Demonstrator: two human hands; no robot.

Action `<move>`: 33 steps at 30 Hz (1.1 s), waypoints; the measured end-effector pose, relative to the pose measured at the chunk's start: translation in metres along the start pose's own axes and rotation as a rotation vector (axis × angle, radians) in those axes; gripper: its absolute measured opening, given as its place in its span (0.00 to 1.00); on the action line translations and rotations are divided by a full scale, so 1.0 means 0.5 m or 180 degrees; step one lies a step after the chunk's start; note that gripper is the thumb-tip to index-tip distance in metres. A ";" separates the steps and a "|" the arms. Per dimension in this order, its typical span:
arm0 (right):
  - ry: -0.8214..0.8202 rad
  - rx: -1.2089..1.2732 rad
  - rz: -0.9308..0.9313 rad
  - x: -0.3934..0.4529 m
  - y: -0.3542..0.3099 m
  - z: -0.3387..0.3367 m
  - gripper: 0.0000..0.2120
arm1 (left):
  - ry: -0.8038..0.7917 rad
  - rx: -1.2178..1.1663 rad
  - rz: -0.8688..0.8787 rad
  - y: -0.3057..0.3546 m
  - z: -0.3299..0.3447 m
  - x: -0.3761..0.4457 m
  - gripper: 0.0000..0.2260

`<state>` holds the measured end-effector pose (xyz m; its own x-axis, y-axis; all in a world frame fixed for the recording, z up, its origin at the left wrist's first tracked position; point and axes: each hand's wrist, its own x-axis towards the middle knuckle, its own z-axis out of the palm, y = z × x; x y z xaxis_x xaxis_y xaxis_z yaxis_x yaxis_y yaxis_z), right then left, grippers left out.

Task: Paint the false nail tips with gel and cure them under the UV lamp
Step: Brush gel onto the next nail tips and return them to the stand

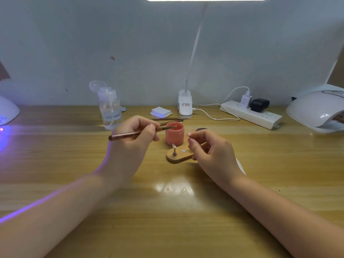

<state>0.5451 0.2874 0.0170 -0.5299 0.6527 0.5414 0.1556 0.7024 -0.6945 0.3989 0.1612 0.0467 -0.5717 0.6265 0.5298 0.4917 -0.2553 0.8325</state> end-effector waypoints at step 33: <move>-0.0016 -0.0117 -0.0017 0.005 0.002 0.002 0.03 | 0.0278 0.0247 -0.1987 -0.026 0.028 0.194 0.09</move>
<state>0.5432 0.2898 0.0173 -0.5350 0.6476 0.5426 0.1834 0.7160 -0.6736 0.3461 0.2354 0.0852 -0.8160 0.5768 -0.0377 0.0926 0.1948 0.9765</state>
